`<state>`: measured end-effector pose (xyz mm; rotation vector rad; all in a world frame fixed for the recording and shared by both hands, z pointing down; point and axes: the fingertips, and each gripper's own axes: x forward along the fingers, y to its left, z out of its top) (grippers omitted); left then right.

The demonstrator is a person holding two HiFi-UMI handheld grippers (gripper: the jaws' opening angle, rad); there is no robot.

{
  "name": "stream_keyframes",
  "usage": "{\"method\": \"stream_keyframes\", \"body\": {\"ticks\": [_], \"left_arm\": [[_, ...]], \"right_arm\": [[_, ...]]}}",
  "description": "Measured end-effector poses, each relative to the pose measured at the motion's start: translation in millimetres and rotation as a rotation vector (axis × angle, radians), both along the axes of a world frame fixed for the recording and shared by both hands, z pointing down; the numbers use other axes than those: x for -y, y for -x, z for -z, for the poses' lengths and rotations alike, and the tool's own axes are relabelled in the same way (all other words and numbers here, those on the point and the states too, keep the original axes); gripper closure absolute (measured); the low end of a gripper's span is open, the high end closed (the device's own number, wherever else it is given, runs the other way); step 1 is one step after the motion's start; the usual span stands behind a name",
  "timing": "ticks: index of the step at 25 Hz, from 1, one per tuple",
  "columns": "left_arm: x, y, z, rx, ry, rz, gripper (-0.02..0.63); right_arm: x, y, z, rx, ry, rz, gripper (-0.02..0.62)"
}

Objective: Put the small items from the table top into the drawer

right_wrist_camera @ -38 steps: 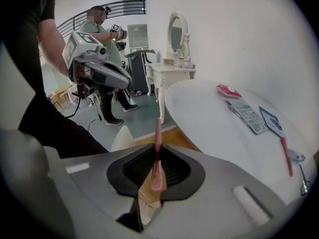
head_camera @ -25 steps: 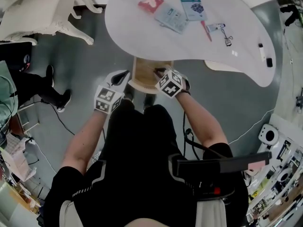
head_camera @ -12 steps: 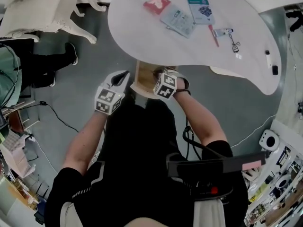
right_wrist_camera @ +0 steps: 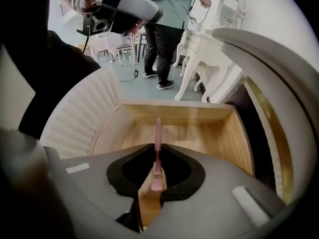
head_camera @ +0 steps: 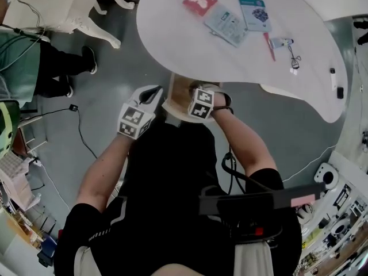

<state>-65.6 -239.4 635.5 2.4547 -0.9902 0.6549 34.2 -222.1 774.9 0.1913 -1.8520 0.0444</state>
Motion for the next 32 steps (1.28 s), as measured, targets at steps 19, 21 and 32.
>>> {"method": "stream_keyframes", "body": {"ticks": [19, 21, 32], "left_arm": [[-4, 14, -21, -0.002, 0.010, -0.009, 0.606], [-1, 14, -16, -0.015, 0.001, -0.004, 0.606], [-8, 10, -3, -0.051, 0.011, -0.026, 0.606]], "right_arm": [[34, 0, -70, -0.139, -0.005, -0.089, 0.545], [38, -1, -77, -0.148, -0.005, -0.107, 0.545], [43, -12, -87, -0.145, -0.002, -0.217, 0.545]]}}
